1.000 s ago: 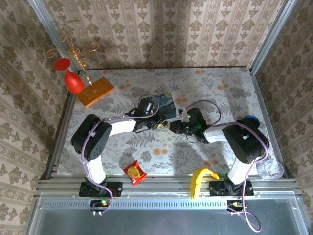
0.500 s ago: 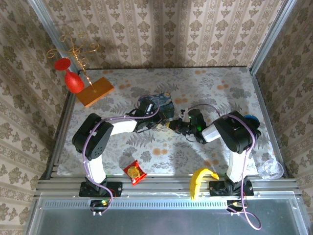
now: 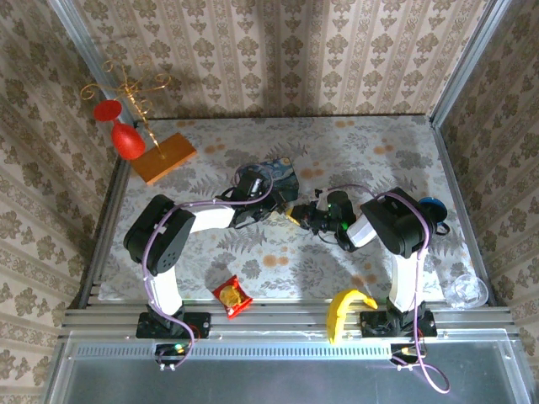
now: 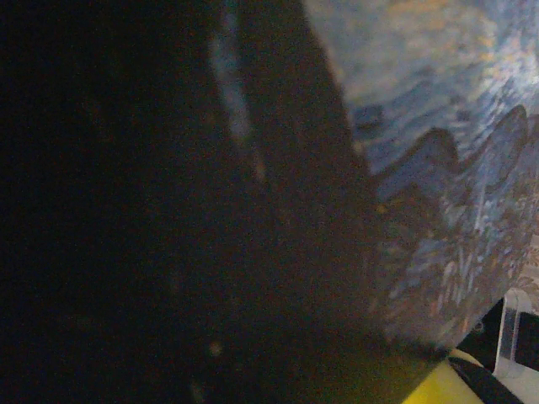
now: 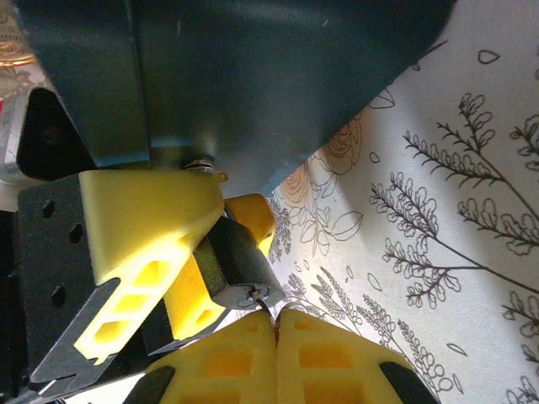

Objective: Unlock the padlock with the key

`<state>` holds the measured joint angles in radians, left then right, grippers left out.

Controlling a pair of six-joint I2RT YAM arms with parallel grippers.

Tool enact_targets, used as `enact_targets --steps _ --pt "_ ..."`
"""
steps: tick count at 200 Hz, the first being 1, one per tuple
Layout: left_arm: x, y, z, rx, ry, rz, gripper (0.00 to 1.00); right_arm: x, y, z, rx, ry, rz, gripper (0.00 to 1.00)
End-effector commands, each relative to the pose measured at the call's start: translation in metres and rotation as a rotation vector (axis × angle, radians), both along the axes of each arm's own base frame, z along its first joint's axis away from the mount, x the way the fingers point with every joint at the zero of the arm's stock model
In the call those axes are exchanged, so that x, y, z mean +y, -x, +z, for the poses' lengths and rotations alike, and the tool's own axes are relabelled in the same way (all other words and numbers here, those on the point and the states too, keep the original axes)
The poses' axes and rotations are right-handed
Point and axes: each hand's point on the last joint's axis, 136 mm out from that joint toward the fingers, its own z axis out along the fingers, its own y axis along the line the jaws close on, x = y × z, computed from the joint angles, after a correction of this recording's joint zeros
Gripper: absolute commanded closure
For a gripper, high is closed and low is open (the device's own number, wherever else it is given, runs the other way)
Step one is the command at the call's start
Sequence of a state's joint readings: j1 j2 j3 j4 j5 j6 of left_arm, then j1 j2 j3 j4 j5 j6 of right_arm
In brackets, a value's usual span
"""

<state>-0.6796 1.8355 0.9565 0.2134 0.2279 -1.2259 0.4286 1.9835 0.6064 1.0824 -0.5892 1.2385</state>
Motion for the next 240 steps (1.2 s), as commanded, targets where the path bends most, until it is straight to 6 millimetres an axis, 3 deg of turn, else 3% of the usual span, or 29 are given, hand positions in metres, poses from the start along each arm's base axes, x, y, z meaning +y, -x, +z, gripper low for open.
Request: enact_targets --steps 1,54,75,107,171,197,240 --pt "-0.032 0.061 -0.001 0.175 0.104 -0.196 1.0 0.002 -0.026 0.037 -0.13 -0.072 -0.069 1.0" --pt "-0.032 0.056 0.0 0.178 0.116 -0.178 1.0 0.001 -0.024 0.039 -0.134 -0.037 -0.063 1.0" --pt "-0.031 0.054 0.0 0.169 0.138 -0.164 0.77 0.0 -0.023 0.039 -0.126 -0.03 -0.07 1.0" --pt "-0.028 0.051 0.0 0.157 0.144 -0.149 0.52 0.0 -0.022 0.039 -0.114 -0.018 -0.079 1.0" --pt "-0.018 0.043 -0.009 0.138 0.138 -0.097 0.5 0.0 -0.021 0.037 -0.116 0.005 -0.085 1.0" --pt "-0.009 0.037 -0.012 0.117 0.117 -0.059 0.27 0.0 -0.02 0.035 -0.117 0.008 -0.085 1.0" --pt "-0.002 0.022 -0.011 0.086 0.109 -0.01 0.25 0.002 -0.022 0.037 -0.124 0.013 -0.08 1.0"
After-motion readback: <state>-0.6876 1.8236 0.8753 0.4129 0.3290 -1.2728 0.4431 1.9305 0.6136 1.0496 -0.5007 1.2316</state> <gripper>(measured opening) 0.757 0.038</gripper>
